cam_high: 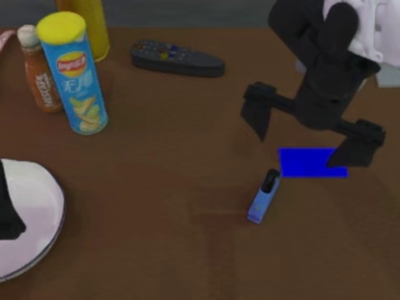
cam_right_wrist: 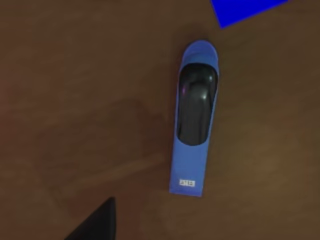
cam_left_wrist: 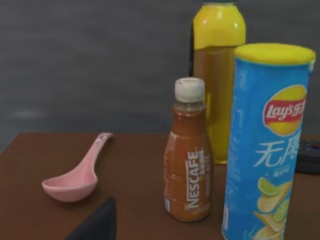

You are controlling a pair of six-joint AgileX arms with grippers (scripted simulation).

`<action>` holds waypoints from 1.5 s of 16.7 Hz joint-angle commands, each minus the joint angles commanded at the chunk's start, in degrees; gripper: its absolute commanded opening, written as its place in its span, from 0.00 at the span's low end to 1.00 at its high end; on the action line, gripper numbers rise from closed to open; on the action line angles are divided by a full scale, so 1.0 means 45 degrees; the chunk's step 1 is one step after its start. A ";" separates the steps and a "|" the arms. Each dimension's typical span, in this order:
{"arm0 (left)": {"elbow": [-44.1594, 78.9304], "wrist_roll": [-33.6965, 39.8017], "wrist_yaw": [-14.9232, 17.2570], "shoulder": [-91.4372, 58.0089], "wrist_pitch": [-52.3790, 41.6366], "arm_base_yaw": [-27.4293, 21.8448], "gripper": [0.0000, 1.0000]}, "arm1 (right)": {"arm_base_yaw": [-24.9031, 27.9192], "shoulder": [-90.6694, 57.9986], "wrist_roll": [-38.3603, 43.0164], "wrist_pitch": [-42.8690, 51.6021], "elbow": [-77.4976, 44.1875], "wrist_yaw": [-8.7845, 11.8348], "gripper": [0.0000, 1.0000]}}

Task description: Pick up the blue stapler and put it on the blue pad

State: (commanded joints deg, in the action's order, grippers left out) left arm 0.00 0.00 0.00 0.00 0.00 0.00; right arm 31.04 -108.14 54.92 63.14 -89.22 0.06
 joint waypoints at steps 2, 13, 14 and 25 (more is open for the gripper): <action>0.0000 0.0000 0.0000 0.0000 0.0000 0.0000 1.00 | 0.0390 -0.1295 0.0699 0.0751 -0.1188 -0.0006 1.00; 0.0000 0.0000 0.0000 0.0000 0.0000 0.0000 1.00 | 0.0727 -0.2653 0.1372 0.1262 -0.2168 -0.0017 1.00; 0.0000 0.0000 0.0000 0.0000 0.0000 0.0000 1.00 | 0.0736 -0.2753 0.1367 0.0964 -0.1938 -0.0020 1.00; 0.0000 0.0000 0.0000 0.0000 0.0000 0.0000 1.00 | 0.0808 -0.4034 0.1453 -0.2924 0.0615 -0.0031 1.00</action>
State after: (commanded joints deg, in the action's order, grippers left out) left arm 0.00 0.00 0.00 0.00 0.00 0.00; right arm 34.67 -126.29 61.46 49.99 -86.45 -0.08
